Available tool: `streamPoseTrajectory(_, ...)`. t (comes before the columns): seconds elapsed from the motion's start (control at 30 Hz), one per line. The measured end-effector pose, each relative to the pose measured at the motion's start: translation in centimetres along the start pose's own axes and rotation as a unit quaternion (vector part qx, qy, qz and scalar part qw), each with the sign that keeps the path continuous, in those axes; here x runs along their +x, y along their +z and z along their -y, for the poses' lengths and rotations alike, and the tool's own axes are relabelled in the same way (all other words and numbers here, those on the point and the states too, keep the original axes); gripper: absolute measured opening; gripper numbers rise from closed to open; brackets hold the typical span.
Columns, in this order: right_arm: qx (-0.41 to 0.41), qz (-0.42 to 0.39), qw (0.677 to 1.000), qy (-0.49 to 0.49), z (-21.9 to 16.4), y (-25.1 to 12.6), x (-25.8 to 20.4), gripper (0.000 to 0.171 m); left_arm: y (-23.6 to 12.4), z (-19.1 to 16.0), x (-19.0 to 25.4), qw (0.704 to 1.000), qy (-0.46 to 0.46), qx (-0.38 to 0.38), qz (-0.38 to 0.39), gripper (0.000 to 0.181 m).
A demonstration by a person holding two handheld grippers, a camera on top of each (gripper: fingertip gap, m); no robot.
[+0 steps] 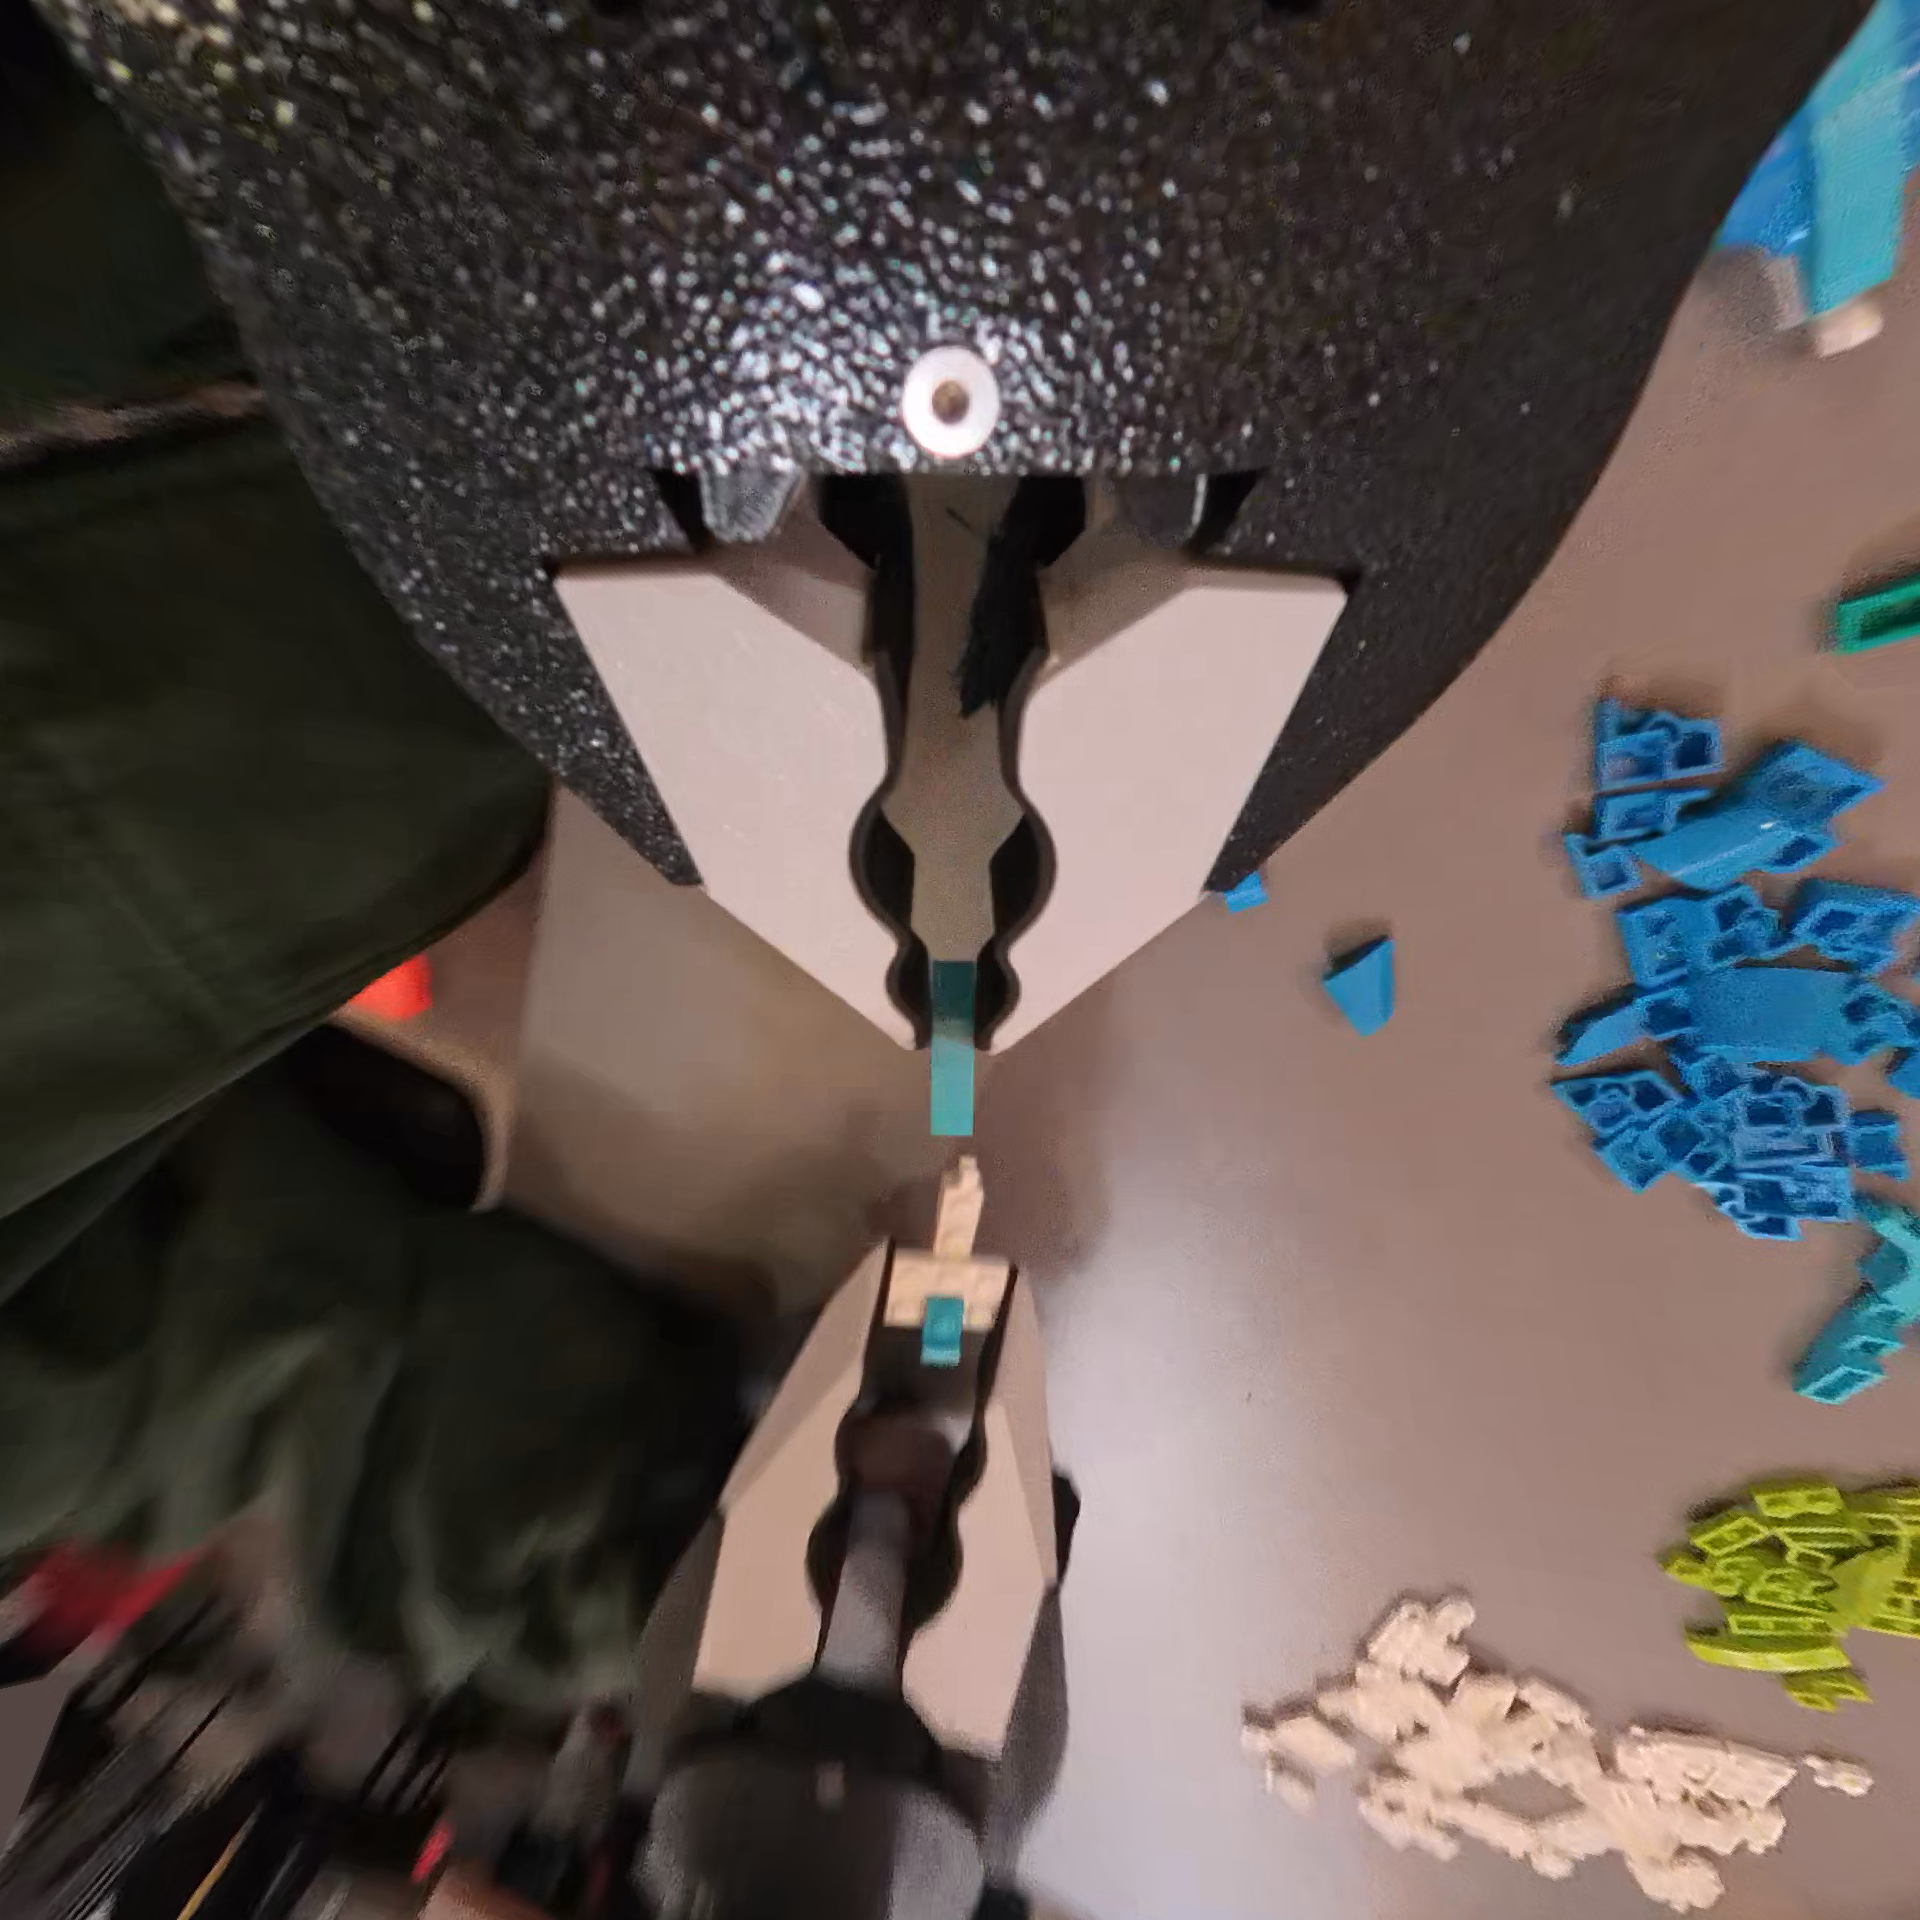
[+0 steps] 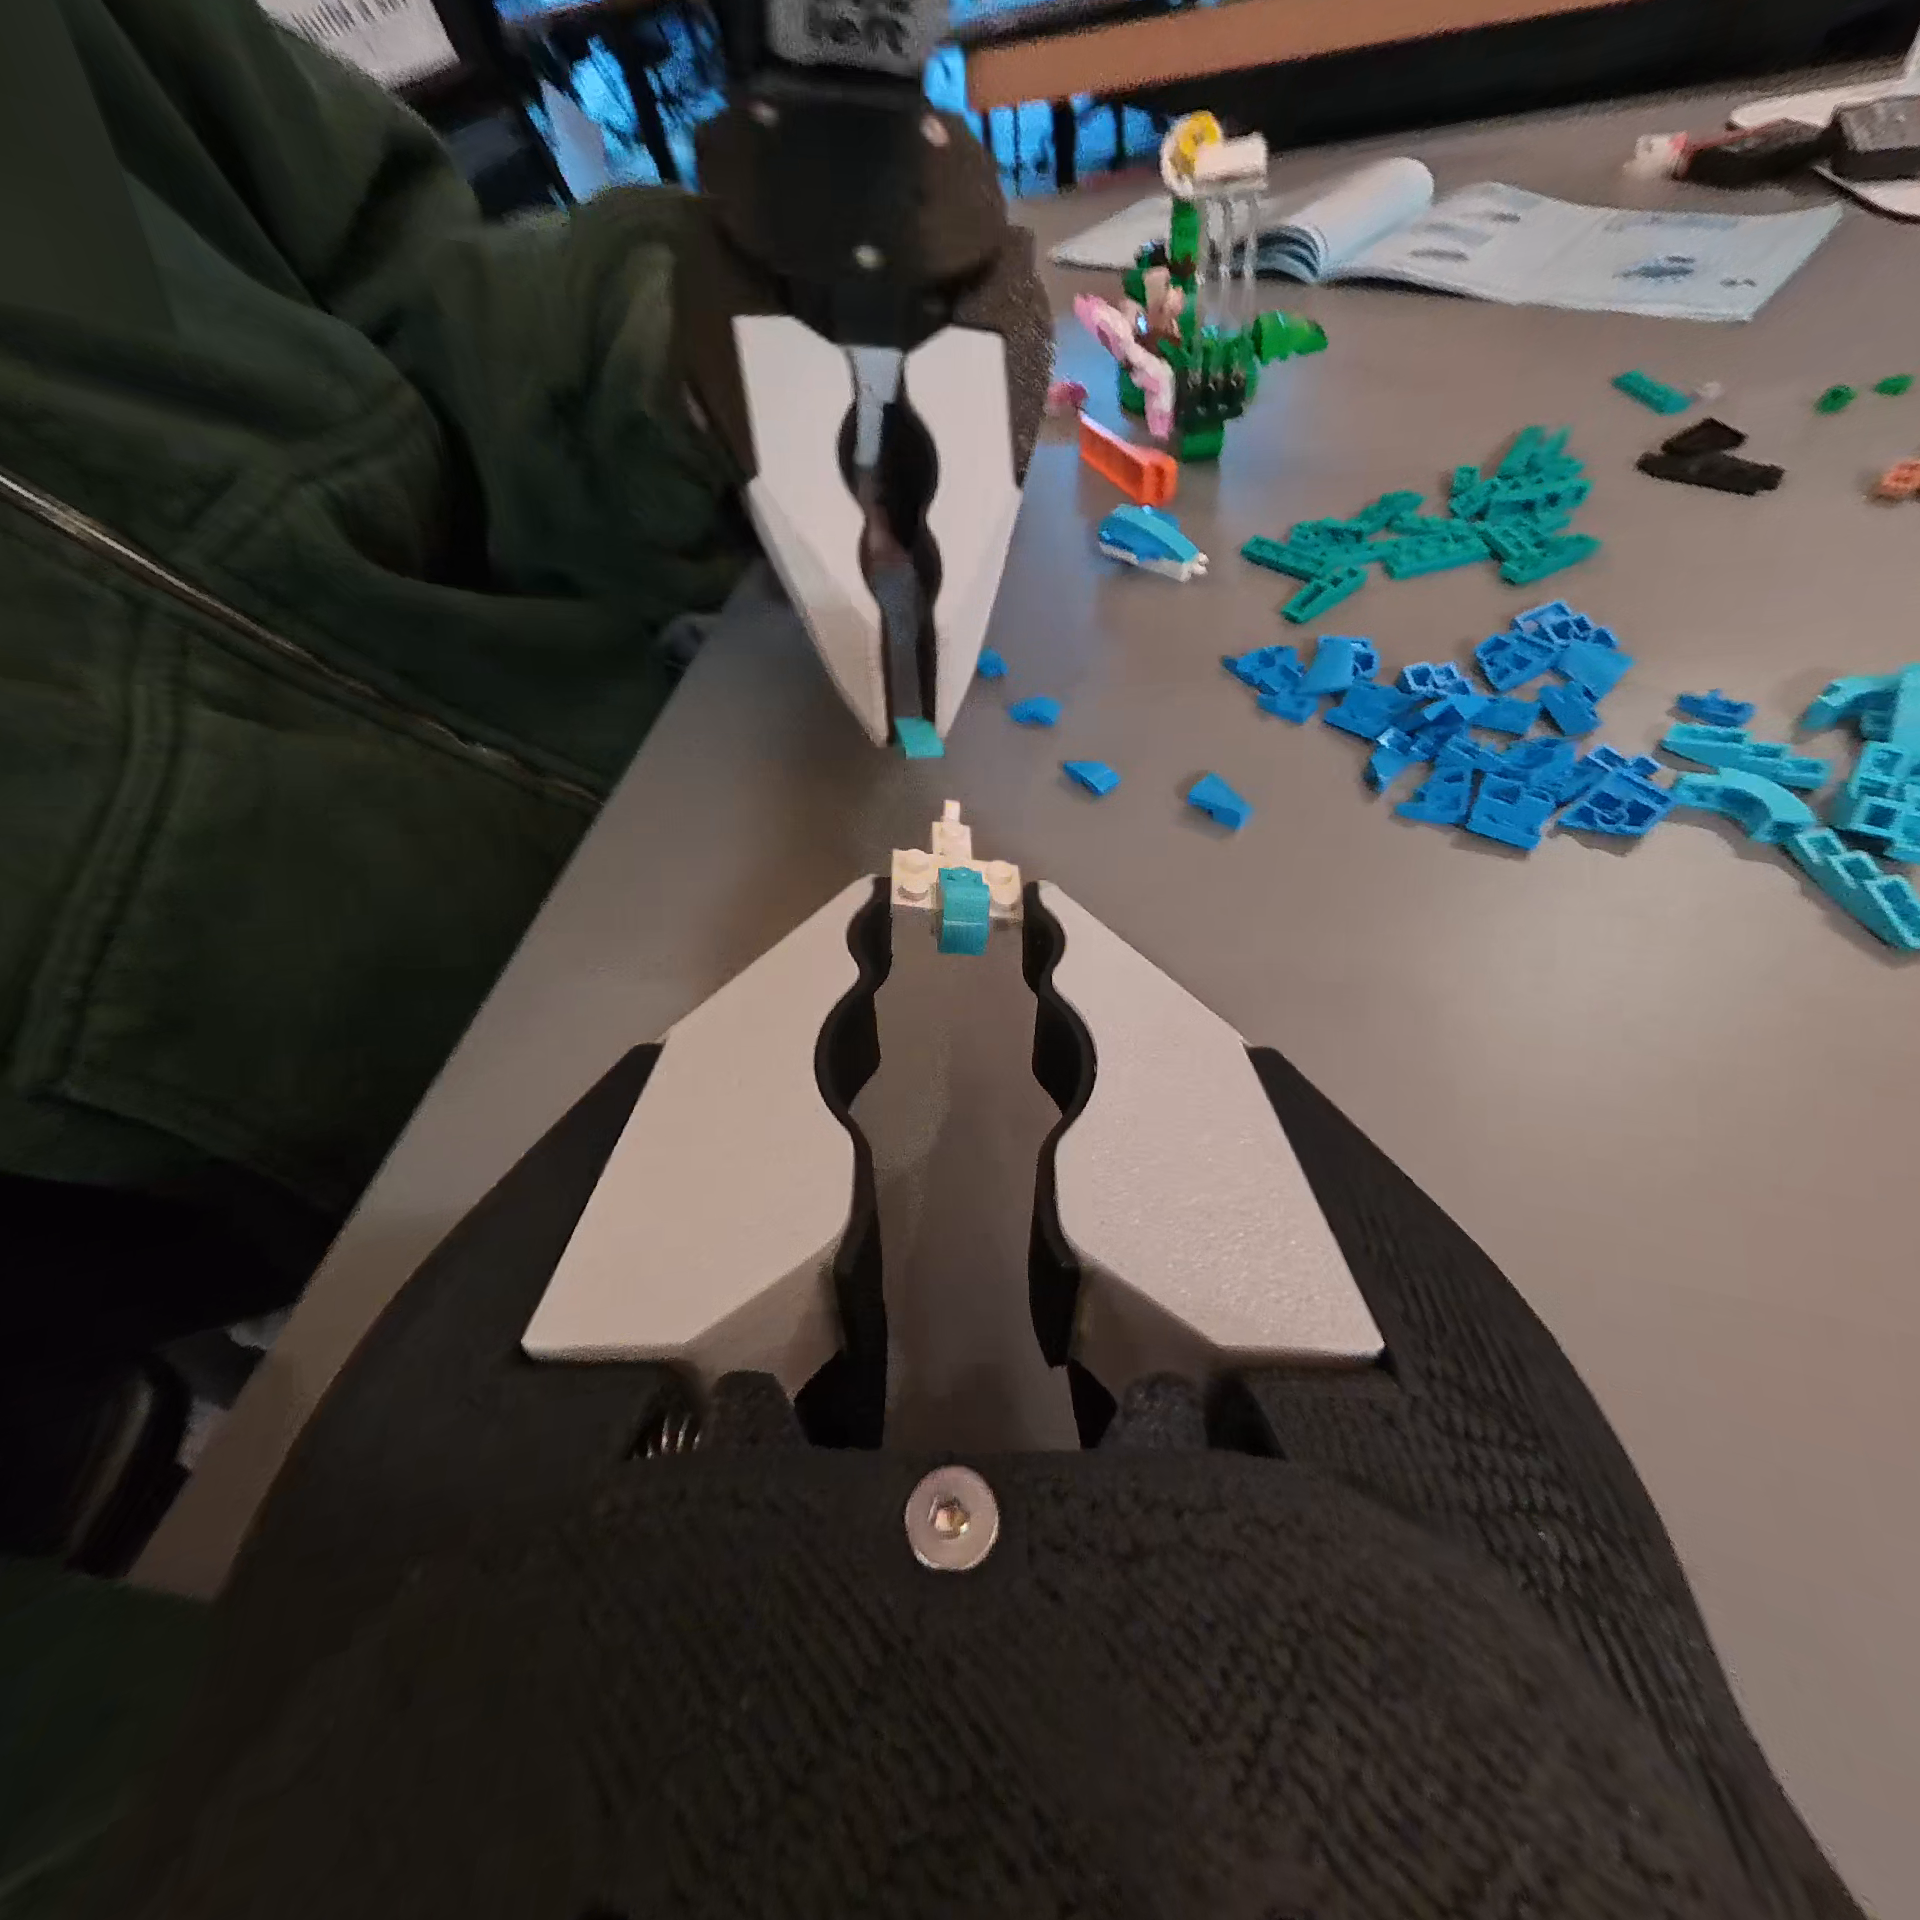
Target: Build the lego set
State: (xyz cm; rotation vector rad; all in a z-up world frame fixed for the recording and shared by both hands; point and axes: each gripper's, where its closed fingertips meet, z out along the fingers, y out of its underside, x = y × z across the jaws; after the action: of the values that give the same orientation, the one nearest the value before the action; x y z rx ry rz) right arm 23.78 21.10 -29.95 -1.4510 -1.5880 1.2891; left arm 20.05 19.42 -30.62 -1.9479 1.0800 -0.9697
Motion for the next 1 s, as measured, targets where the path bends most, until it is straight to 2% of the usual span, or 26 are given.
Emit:
streamPoseTrajectory(0.03, 0.013, 0.013, 1.000, 0.008, 0.4, 0.0, -0.3, 0.024, -0.5, 0.7, 0.2, 0.999, -0.028, 0.022, -0.022, 0.005)
streamPoseTrajectory(0.13, 0.035, 0.040, 0.998, 0.027, 1.0, 0.0, -0.9, 0.024, -1.5, 1.9, 0.7, 0.992, -0.084, 0.063, -0.072, 0.005)
streamPoseTrajectory(0.33, 0.044, 0.058, 0.996, 0.050, 1.2, 0.3, -1.2, 0.024, -1.8, 2.6, 1.5, 0.978, -0.140, 0.089, -0.125, 0.005)
streamPoseTrajectory(0.6, 0.026, 0.034, 0.999, 0.019, 1.0, 1.0, -1.0, 0.024, -1.3, 3.7, 1.9, 0.991, -0.073, 0.076, -0.084, 0.005)
streamPoseTrajectory(0.83, 0.025, 0.032, 0.999, 0.020, 0.9, 0.9, -0.9, 0.024, -1.4, 3.9, 2.1, 0.989, -0.082, 0.081, -0.095, 0.005)
streamPoseTrajectory(0.9, 0.016, 0.024, 0.999, 0.016, 0.7, 0.9, -0.7, 0.024, -1.2, 3.5, 2.2, 0.992, -0.071, 0.066, -0.084, 0.005)
streamPoseTrajectory(1.0, -0.008, -0.010, 1.000, 0.003, -0.1, 0.5, 0.3, 0.024, -0.8, 1.6, 1.6, 0.999, -0.027, 0.005, -0.028, 0.005)
